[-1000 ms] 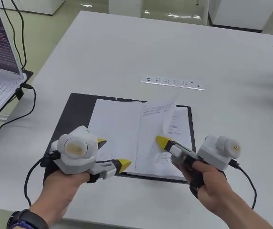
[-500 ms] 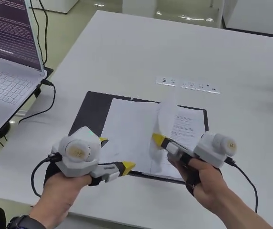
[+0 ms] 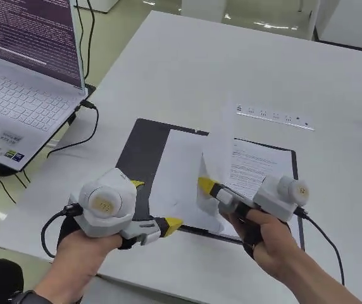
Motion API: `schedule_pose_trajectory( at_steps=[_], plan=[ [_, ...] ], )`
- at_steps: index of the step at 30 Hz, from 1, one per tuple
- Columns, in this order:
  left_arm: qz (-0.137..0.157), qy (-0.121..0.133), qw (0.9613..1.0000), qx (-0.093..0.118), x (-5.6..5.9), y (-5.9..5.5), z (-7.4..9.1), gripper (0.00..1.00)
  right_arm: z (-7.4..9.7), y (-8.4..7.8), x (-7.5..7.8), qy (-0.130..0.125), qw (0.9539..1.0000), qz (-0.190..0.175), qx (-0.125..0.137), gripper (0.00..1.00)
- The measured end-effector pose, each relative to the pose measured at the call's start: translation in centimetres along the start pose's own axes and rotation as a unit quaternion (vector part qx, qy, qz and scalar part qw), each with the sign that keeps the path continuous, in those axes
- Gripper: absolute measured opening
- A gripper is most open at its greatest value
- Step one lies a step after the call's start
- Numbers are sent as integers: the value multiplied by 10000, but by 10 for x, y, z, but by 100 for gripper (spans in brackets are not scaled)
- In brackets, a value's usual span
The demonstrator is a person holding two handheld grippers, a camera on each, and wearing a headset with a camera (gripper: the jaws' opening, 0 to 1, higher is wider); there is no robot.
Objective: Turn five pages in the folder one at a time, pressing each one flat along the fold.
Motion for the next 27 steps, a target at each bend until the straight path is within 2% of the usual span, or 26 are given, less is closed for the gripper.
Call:
schedule_pose_trajectory(
  at_steps=[8,21,25,27],
  plan=[
    [-20,74,9999,77,-15,1,14,68,-25,-16,2,-33,9996,-131,-229,0],
    [145,104,9998,89,-25,-7,22,67,-64,-47,7,-143,9972,-247,-686,0],
    [174,122,9997,108,-27,-7,23,67,-71,-52,7,-178,9967,-258,-746,0],
    [201,109,9997,65,-30,-12,21,67,-72,-56,12,-219,9962,-324,-777,0]
  ],
)
Point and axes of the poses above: the centre of the closed fingertips' face, and the gripper's own axes: z roughly backward along the fingers, x roughly to its right, y roughly out of its top, the point moved 8 cm from there along z, roughly backward along the fingers, and after that the axes turned 2 degrees about -y, right-handed, at the moved point
